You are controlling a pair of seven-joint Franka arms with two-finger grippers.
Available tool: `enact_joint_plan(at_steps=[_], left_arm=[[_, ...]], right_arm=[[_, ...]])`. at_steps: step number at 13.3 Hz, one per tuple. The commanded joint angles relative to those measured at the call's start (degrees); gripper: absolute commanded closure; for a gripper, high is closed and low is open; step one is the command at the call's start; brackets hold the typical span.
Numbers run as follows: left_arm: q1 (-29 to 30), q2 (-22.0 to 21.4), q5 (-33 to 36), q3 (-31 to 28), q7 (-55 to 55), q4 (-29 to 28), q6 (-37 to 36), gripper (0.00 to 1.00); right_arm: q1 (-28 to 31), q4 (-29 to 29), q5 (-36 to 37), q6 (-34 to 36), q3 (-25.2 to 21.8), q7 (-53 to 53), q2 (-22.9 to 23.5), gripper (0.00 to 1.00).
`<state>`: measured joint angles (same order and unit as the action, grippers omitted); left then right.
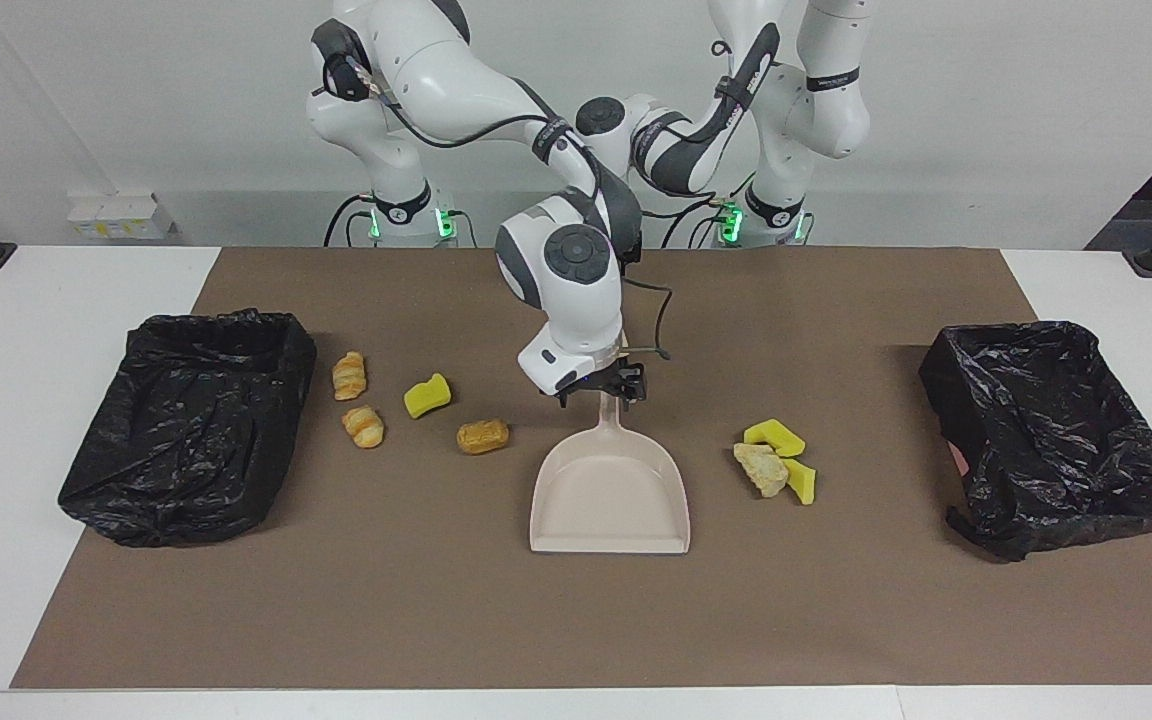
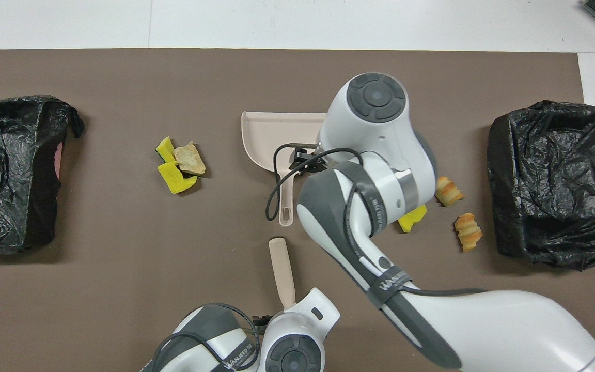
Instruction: Sweep and dump trash in bin
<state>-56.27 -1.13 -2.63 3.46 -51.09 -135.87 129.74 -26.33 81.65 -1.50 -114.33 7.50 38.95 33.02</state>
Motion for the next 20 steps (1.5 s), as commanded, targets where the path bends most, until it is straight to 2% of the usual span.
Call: enact_joint_plan(at_steps=[1,3,4,5,6,8,9,10,11,12,16,20], left_arm=[[-1.48,-0.44,-0.71,-1.26,-1.12,0.07,0.26,0.23],[-1.48,-1.59,-0.71,-1.35,-1.12,0.25,-0.19,0.23],[-1.22,-1.59,-0.71,-1.35,-1.12,0.25,-0.02,0.26],[-1.13,-1.33,-0.71,-1.43,-1.12,0.51,0.07,0.34],[-1.13,-1.41,-0.71,-1.44,-1.12,0.52,-0.02,0.45],[-1.13,-1.42,-0.71,-1.35,-1.21,0.52,-0.02,0.76],[-1.13,-1.42,-0.80,-1.35,-1.29,0.52,0.07,1.00],[-0.95,-1.33,-0.80,-1.43,-1.12,0.60,-0.02,1.00],[-0.69,-1.59,-0.80,-1.87,-0.60,0.69,-0.28,1.00],[1.05,-2.11,-0.71,-1.96,-0.24,0.69,-0.45,1.00],[5.89,-5.19,-0.71,-1.96,5.28,0.78,-8.34,1.00],[13.01,-9.66,-0.54,-1.96,10.29,0.78,-16.70,1.00]], right_arm=[[-0.39,-1.94,1.32,0.25,0.06,1.04,0.73,0.24],[-0.65,-0.71,1.32,0.33,0.15,1.22,0.30,0.35],[-1.26,-0.36,1.06,0.86,0.15,1.13,0.03,0.46],[-1.27,0.17,0.89,0.95,0.23,1.22,-0.32,0.53],[-1.27,1.31,0.62,0.78,0.23,1.13,-0.93,0.53],[-1.79,2.55,0.36,0.42,0.23,1.22,-1.55,0.50],[-2.14,3.07,0.36,0.42,0.23,1.22,-1.99,0.50],[-2.23,3.60,0.53,0.51,0.23,1.13,-2.17,0.57],[-2.23,3.78,0.53,0.77,0.23,0.43,-2.34,0.74],[-2.06,4.56,0.62,0.69,0.32,-0.53,-2.61,0.99],[-0.83,3.52,1.24,1.56,0.23,-3.69,-3.48,1.00],[4.17,3.60,0.36,3.83,0.32,-15.71,-7.70,1.00]])
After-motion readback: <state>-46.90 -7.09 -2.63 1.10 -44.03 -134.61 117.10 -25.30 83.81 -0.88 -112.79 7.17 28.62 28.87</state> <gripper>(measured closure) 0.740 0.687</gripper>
